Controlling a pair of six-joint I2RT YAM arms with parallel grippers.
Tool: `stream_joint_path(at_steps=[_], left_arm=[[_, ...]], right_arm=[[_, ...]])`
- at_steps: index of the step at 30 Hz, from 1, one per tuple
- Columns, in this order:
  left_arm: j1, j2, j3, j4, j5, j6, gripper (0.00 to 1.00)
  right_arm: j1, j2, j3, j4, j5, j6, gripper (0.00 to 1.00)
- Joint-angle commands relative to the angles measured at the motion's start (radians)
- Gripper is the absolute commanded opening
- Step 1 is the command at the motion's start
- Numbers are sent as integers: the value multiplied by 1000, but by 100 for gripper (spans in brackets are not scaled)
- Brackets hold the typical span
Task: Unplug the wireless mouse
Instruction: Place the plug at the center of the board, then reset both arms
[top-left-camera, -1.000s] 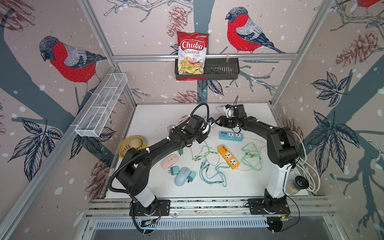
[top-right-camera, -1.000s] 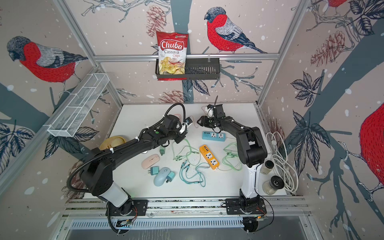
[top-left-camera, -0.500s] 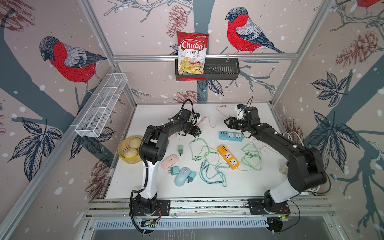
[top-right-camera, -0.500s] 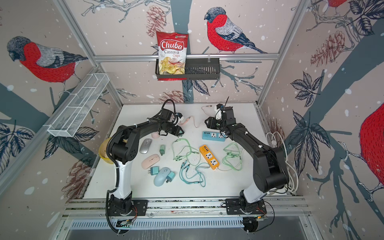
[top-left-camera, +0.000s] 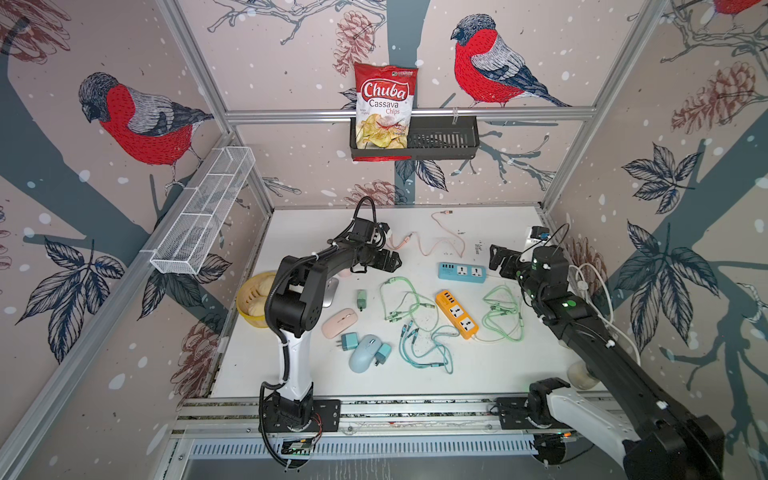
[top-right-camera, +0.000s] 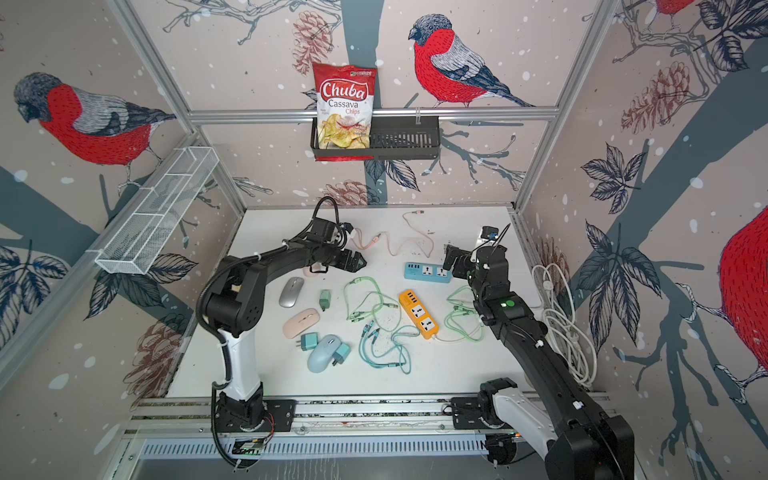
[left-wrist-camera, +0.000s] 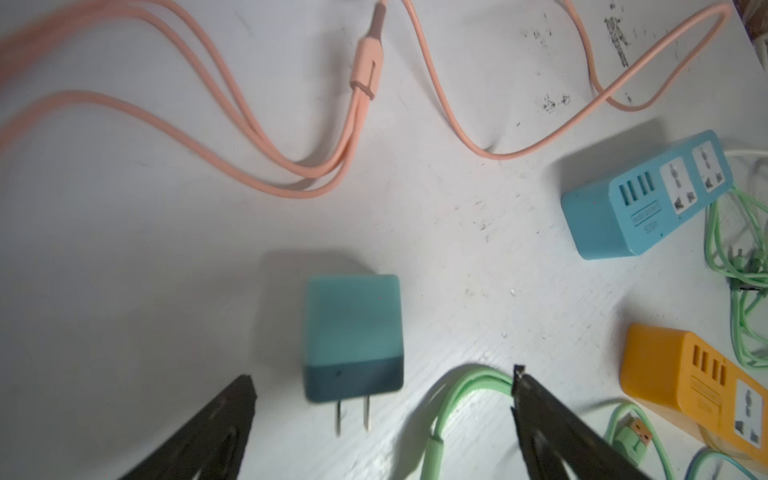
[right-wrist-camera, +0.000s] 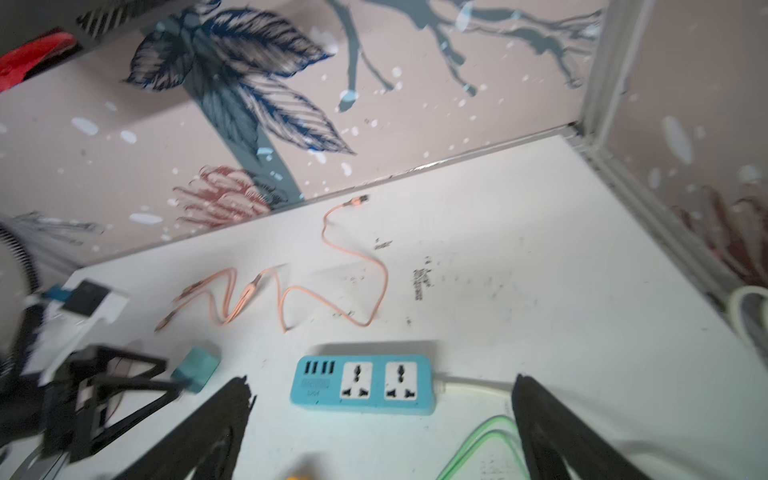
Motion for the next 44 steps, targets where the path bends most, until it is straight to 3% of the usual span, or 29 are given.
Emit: stream_joint_path(at_steps=[1,5,10,16,18,21,23,26,28,29,31,33,36,37,38,39,41,44], left_arm=[[1,-190,-102,176,-221,-76,97],[7,-511,-441,532,-329,-205,98],[7,-870,-1001,1162,-458,-170,97],[5,-1154,-1300,1261,-722,-11,97],[5,-1195,-1386,1353,-815,64,97],[7,-1166,-1421,1385,-886,123,97],[19,-1059,-1431,1479,-913,132,97],[49,-765,-1450,1780,-933,143,96],[49,-540,-1433,1997,-954,169,97],[52,-484,-1388,1993,-967,186,96],[62,-359,-1314,1999,-984,192,96],[83,-342,-1297,1999,-940,189,96],[174,-330,-1251,1886,-812,114,97],[189,-329,-1209,1808,-821,103,96],[204,-366,-1145,1619,-820,66,96],[244,-392,-1096,1484,-747,30,96],[292,-396,-1104,1494,-651,9,97],[288,-389,-1107,1515,-656,18,96]], right_arm=[[-16,-21,-72,109,221,4,100],[-13,-75,-266,441,229,-117,100],[-6,-84,-454,715,237,-233,99],[-23,64,-620,1068,329,-341,99],[-58,129,-678,1237,277,-342,99],[-81,252,-679,1372,242,-360,99],[-95,327,-654,1394,234,-334,100],[-117,494,-649,1534,203,-313,99],[-118,639,-665,1769,243,-331,99],[-112,636,-663,1748,255,-336,99],[-125,542,-591,1451,249,-284,99],[-178,558,-517,1335,206,-238,100],[-194,536,-514,1296,202,-211,99],[-193,548,-508,1304,214,-214,99],[-188,555,-493,1288,223,-216,99],[-189,542,-501,1283,216,-213,99],[-185,551,-495,1287,211,-225,99],[-195,553,-483,1262,191,-220,99]])
